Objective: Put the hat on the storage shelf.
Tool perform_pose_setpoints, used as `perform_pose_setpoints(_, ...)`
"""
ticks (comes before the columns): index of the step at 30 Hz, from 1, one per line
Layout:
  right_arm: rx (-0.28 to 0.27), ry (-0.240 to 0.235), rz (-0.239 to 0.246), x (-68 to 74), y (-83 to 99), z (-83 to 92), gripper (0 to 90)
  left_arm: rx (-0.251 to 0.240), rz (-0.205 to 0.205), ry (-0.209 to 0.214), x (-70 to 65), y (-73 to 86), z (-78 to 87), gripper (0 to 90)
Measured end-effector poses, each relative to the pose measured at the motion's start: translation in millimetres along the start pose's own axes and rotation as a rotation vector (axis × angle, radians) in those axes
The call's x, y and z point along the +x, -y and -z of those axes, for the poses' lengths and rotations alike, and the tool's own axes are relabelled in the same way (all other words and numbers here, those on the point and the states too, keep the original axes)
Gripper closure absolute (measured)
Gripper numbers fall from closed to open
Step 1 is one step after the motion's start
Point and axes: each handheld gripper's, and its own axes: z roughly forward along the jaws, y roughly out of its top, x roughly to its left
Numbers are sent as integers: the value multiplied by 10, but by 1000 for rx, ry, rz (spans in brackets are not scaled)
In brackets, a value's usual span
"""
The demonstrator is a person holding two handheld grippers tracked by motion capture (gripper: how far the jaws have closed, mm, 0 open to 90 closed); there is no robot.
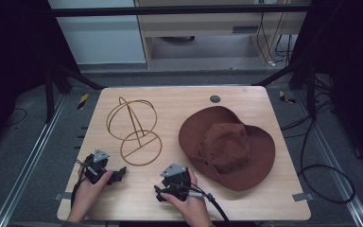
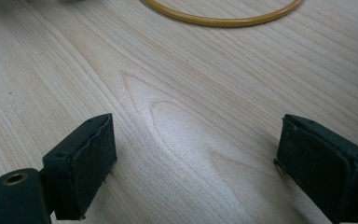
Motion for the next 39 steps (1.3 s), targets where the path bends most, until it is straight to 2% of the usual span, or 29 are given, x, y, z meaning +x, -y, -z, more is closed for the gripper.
perform_pose_setpoints(16,9,3,4,-9,0,16,120,3,-7,4,-12,4,9,0)
perform_pose_setpoints(17,44,-2,37,1,-23,62,121,1,-7,5,-12,5,8,0)
perform_pose_setpoints(19,47,2,56,9,-43,105,121,2,-8,5,-11,5,9,0)
perform_pose_setpoints(20,50,-11,95,10,-116,245,116,2,-8,5,-11,5,9,0)
perform_pose_setpoints(22,50,-18,93,6,-149,297,112,1,-8,6,-11,6,8,0)
perform_pose_setpoints(24,37,-38,101,-38,-239,459,109,2,-9,7,-13,7,10,0)
perform_pose_setpoints(25,36,-48,106,-71,-285,540,105,2,-9,8,-17,8,11,0)
perform_pose_setpoints(26,39,-39,127,-179,-381,716,102,-1,-7,9,-22,9,10,0)
perform_pose_setpoints(28,40,-29,134,-225,-411,777,103,1,-10,10,-28,11,14,0)
perform_pose_setpoints(32,72,-7,141,-511,-518,1074,100,4,-16,15,-40,12,18,0)
perform_pose_setpoints(34,93,-1,148,-655,-531,1168,91,5,-17,15,-41,12,19,0)
perform_pose_setpoints(36,117,12,136,-788,-525,1230,99,4,-17,15,-43,13,18,0)
perform_pose_setpoints(37,134,17,119,-955,-503,1294,103,2,-18,17,-45,11,14,0)
perform_pose_setpoints(39,140,11,113,-1006,-496,1313,106,-2,-15,17,-48,11,11,0)
